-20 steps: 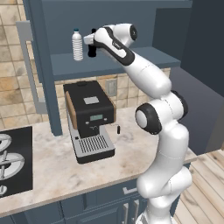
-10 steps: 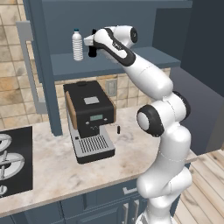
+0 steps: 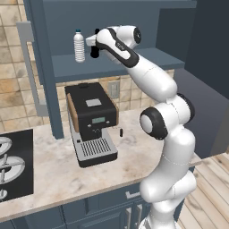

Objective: Sort all alcoholic drinks to one cabinet, and non-alcoholic drinks to the other.

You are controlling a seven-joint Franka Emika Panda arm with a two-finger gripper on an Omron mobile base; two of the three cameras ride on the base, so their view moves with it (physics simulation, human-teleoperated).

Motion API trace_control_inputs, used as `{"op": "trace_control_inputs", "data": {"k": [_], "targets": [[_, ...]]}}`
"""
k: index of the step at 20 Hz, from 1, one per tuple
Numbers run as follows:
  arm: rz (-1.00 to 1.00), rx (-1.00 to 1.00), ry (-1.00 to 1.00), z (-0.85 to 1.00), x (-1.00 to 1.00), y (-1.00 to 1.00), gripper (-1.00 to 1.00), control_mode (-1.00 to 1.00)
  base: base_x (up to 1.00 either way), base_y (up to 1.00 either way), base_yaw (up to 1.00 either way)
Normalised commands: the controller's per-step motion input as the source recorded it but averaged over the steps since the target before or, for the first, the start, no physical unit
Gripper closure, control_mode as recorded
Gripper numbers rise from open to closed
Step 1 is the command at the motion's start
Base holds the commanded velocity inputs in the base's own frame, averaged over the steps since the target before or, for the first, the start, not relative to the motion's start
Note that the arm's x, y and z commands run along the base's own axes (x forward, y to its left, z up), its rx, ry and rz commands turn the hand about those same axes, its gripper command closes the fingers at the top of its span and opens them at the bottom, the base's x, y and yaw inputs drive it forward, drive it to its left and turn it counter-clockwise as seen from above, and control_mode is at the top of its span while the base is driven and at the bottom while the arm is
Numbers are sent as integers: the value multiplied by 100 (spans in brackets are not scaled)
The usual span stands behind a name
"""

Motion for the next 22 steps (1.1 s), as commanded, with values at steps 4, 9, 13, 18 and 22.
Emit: {"op": "trace_control_inputs", "data": {"k": [4,9,13,18,22], "targets": [[0,0,0,1,0,0,-100,-100,0,0,0],[0,0,-1,18,-1,0,-100,-100,0,0,0],[0,0,0,21,0,-1,-100,-100,0,0,0],[0,0,0,4,0,-1,-100,-100,0,0,0],[0,-1,0,0,0,-1,-100,-100,0,0,0]]}}
